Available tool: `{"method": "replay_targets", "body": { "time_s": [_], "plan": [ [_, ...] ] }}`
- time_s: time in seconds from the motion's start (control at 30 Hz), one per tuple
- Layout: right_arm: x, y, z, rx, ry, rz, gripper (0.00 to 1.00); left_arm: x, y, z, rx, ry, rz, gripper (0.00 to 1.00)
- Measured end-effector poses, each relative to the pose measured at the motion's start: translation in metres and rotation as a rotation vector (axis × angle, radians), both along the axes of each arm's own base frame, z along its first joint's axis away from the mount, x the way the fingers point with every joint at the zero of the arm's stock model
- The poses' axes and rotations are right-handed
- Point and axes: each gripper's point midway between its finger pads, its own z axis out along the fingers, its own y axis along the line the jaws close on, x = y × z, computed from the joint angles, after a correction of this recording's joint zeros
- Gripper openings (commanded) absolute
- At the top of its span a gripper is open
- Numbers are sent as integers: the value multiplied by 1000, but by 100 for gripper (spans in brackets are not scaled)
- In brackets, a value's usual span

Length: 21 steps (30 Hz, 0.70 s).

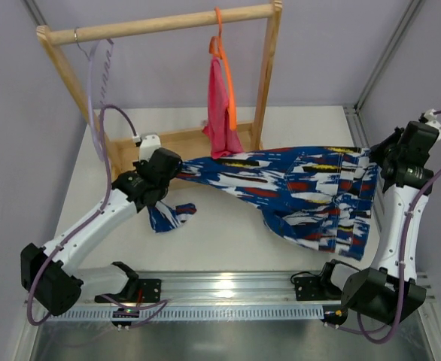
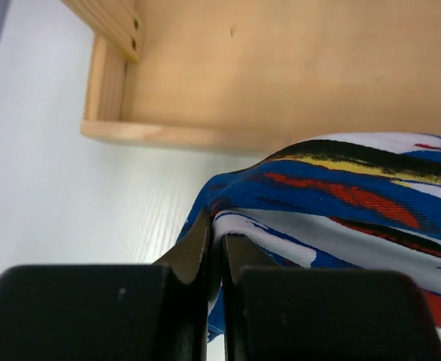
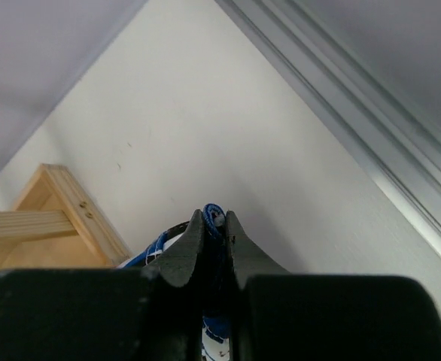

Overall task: Place the trousers on the hanger
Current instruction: Fold the trousers

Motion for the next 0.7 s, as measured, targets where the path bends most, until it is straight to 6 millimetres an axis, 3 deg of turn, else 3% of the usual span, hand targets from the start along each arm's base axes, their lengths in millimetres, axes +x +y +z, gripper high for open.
{"method": "replay_targets", "body": {
  "time_s": [0.1,0.17,0.27,0.37,0.47,0.57,0.7],
  "plan": [
    [2,0,-42,56,109,2,4,-14,-3,-49,2,125,-25,0],
    [-1,-3,-55,67,159,-19,4,-23,-9,-73,-33,179,-44,3],
    [-4,-10,-57,52,170,-56,4,-36,-26,-102,-125,234,-99,10],
    [-7,-19,-58,30,184,-98,4,-49,-51,-122,-247,267,-186,27],
    [-11,-28,-60,7,211,-143,4,-57,-81,-128,-389,289,-279,55],
    [-13,-37,-61,-19,234,-180,4,-59,-94,-122,-460,282,-303,73],
    [-16,-43,-59,-41,247,-211,4,-57,-81,-107,-438,268,-224,80]
  ]
}}
